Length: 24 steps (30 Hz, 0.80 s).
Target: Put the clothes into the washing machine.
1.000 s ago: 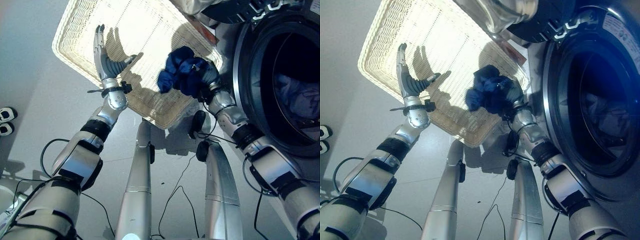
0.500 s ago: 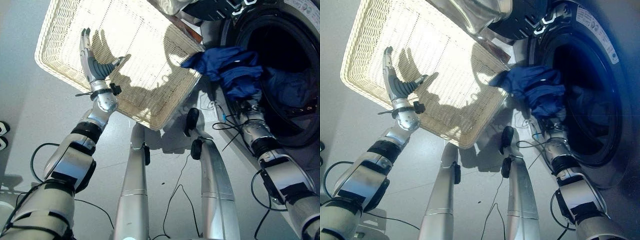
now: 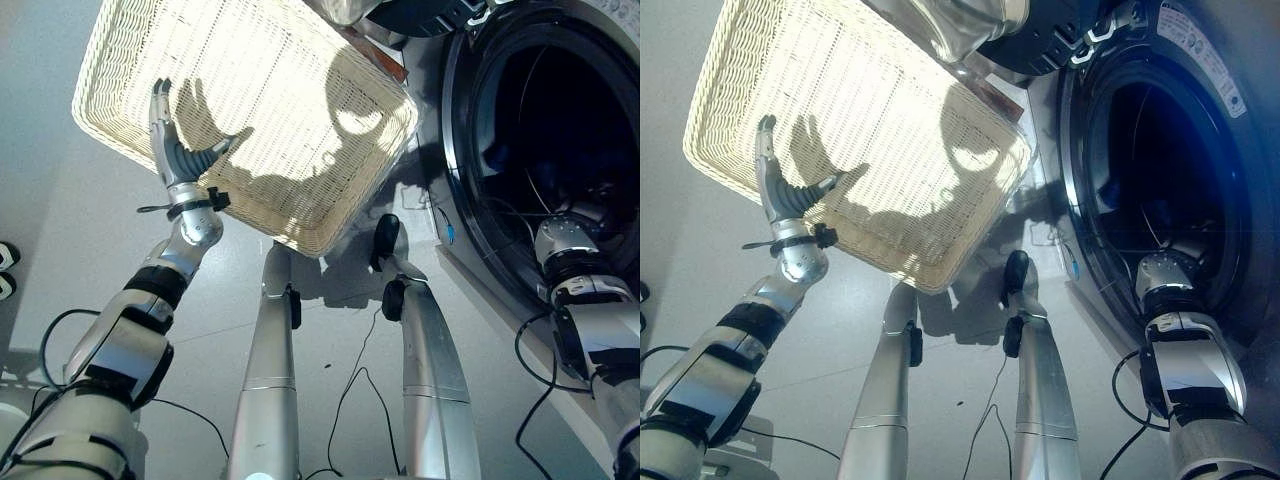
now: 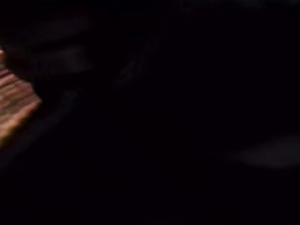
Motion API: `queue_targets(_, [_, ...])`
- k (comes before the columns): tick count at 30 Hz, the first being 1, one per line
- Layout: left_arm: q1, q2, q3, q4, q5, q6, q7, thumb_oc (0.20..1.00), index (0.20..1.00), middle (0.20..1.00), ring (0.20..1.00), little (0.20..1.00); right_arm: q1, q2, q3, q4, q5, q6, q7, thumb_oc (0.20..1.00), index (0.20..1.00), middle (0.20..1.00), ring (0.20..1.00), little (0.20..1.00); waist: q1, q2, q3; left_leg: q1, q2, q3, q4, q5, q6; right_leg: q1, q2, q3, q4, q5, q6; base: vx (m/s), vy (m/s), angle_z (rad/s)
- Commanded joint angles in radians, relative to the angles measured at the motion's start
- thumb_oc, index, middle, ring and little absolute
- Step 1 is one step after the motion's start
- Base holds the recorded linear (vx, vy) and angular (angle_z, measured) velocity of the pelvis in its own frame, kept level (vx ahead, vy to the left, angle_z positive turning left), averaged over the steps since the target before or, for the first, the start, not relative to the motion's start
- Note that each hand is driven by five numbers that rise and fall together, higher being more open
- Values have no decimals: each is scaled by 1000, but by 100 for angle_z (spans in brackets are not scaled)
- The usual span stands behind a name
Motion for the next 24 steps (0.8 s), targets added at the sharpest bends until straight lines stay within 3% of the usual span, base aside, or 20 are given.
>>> queue_targets(1, [-54,41,48,9,-63,-19,-37,1000,1000,1000,1000,1000,-50,-304,-7,-45,-125,-2,35,1000,1000,1000,1000,1000,-35,-51,-20,58,-62,65,156,-194,52,144,65,-11,-253,186,115,-17,-9,-10])
queue_targets(3, [-67,45,51,31,-64,-33,-64,1000,1000,1000,1000,1000,-48,-316,-17,28,-87,38,110,1000,1000,1000,1000,1000,-32,-51,-20,63,-65,59,160,-196,53,149,63,-12,-248,182,114,2,-3,-2])
queue_targets(5, [-86,33,42,50,-66,-41,-78,1000,1000,1000,1000,1000,-62,-316,-4,127,-164,98,98,1000,1000,1000,1000,1000,-24,-46,-20,63,-69,56,162,-194,54,150,57,-15,-246,180,113,10,-4,5])
queue_targets(6, [-104,16,27,50,-67,-30,-82,1000,1000,1000,1000,1000,-84,-306,39,180,-348,183,-4,1000,1000,1000,1000,1000,-16,-40,-20,63,-76,54,165,-196,57,149,55,-17,-245,178,112,23,-10,3])
queue_targets(7, [-108,11,23,48,-66,-27,-80,1000,1000,1000,1000,1000,-95,-303,59,183,-393,191,-50,1000,1000,1000,1000,1000,-14,-38,-20,61,-78,53,164,-196,58,148,54,-18,-247,179,112,0,0,0])
queue_targets(9, [-118,-5,8,38,-66,-15,-73,1000,1000,1000,1000,1000,-131,-294,131,203,-591,293,-167,1000,1000,1000,1000,1000,-7,-32,-20,56,-85,49,164,-195,63,142,50,-21,-249,183,112,0,-26,0])
queue_targets(10, [-129,-14,-11,22,-61,-1,-68,1000,1000,1000,1000,1000,-166,-288,217,236,-791,463,-283,1000,1000,1000,1000,1000,1,-30,-20,49,-90,45,165,-194,68,136,49,-24,-249,188,113,0,-65,-1])
queue_targets(11, [-140,-19,-23,13,-63,11,-69,1000,1000,1000,1000,1000,-209,-286,291,269,-886,549,-346,1000,1000,1000,1000,1000,5,-25,-20,44,-92,44,166,-192,72,132,49,-27,-252,191,112,-3,-70,0])
queue_targets(13, [-159,-24,-42,14,-69,19,-73,1000,1000,1000,1000,1000,-244,-282,362,307,-1042,649,-386,1000,1000,1000,1000,1000,10,-20,-20,38,-92,47,169,-191,74,129,45,-33,-249,190,114,-1,-41,3])
queue_targets(15, [-183,-33,-63,27,-86,19,-80,1000,1000,1000,1000,1000,-283,-261,439,326,-1203,790,-403,1000,1000,1000,1000,1000,14,-11,-20,32,-98,48,173,-192,80,122,45,-36,-244,188,111,-3,-6,5])
queue_targets(16, [-188,-33,-64,29,-88,17,-83,1000,1000,1000,1000,1000,-290,-258,455,330,-1220,808,-410,1000,1000,1000,1000,1000,15,-9,-20,31,-98,49,173,-192,81,120,45,-36,-243,187,111,0,0,0])
queue_targets(18, [-192,-34,-67,25,-97,13,-86,1000,1000,1000,1000,1000,-295,-245,513,335,-1374,902,-393,1000,1000,1000,1000,1000,16,-2,-20,25,-98,54,170,-189,85,115,45,-37,-240,185,112,0,0,0])
queue_targets(24, [-201,-32,-68,21,-100,14,-84,1000,1000,1000,1000,1000,-255,-209,581,234,-1520,915,-447,1000,1000,1000,1000,1000,8,-2,-20,23,-98,60,160,-186,88,110,50,-33,-242,181,114,-15,7,4])
